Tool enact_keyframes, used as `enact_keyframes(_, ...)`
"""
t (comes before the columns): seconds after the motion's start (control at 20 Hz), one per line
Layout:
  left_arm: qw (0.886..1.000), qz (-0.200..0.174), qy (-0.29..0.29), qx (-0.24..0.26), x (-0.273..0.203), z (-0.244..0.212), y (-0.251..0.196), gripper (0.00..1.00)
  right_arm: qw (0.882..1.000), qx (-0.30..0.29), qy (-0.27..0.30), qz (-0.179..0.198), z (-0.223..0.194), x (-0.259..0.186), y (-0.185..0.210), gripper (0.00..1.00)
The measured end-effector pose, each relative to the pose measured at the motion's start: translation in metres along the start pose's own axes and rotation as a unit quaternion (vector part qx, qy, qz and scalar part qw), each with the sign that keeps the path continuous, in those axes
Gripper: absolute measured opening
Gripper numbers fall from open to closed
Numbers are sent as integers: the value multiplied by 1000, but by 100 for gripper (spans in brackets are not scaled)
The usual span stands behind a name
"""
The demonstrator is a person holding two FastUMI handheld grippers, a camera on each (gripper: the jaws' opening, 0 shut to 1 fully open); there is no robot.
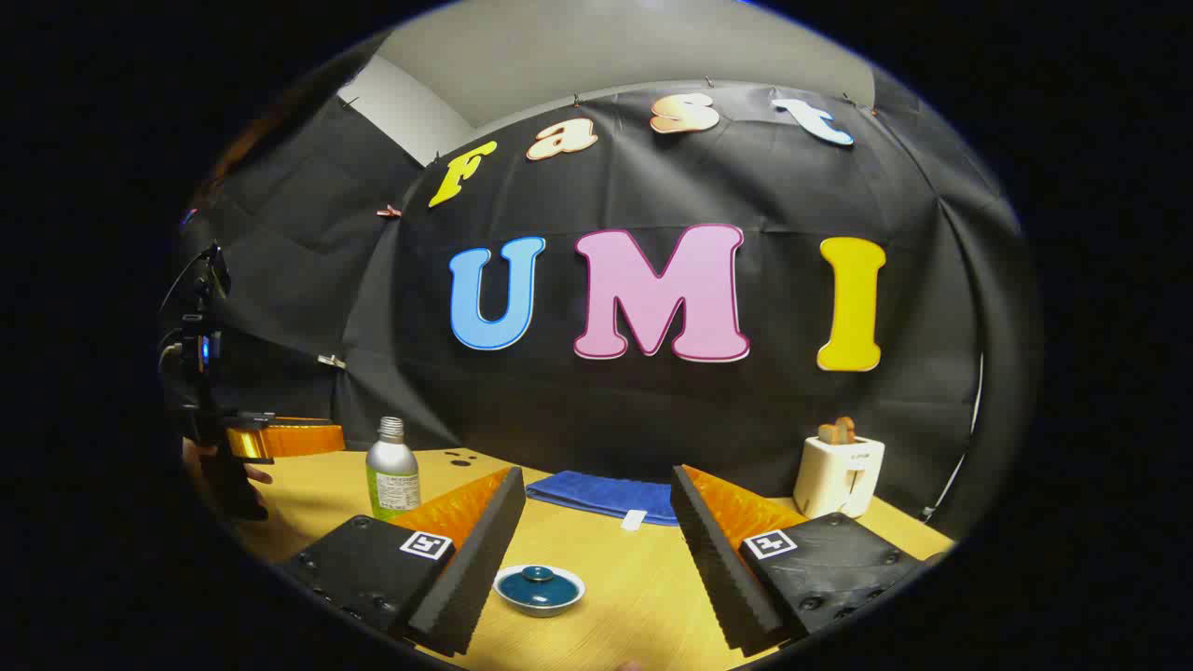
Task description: Open the teacup lid with one hand, grasp the water bottle and pour water into the teacup with the other hand; after pouring, place the water bottle on the coaster and then close the teacup lid.
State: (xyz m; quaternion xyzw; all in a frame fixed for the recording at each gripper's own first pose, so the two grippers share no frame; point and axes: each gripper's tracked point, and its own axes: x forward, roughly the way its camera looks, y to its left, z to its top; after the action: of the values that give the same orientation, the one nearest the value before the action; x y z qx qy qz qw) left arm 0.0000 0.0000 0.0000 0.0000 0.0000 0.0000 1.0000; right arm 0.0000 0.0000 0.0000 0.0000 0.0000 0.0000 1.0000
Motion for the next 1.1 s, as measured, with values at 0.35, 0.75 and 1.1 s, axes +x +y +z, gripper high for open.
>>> enact_keyframes(0.35, 1000, 2, 2, 13, 1, -3, 4, 93, 1000, -1, -5, -6, -1, 1, -3, 97)
enact_keyframes(0.75, 1000, 5, 11, 25, 0, -7, 4, 93, 1000, 3, 19, 15, -20, 4, 6, 96)
enact_keyframes(1.1, 997, 61, 41, 25, 1, -21, 27, 93, 996, 0, 79, 36, -56, 21, 23, 96)
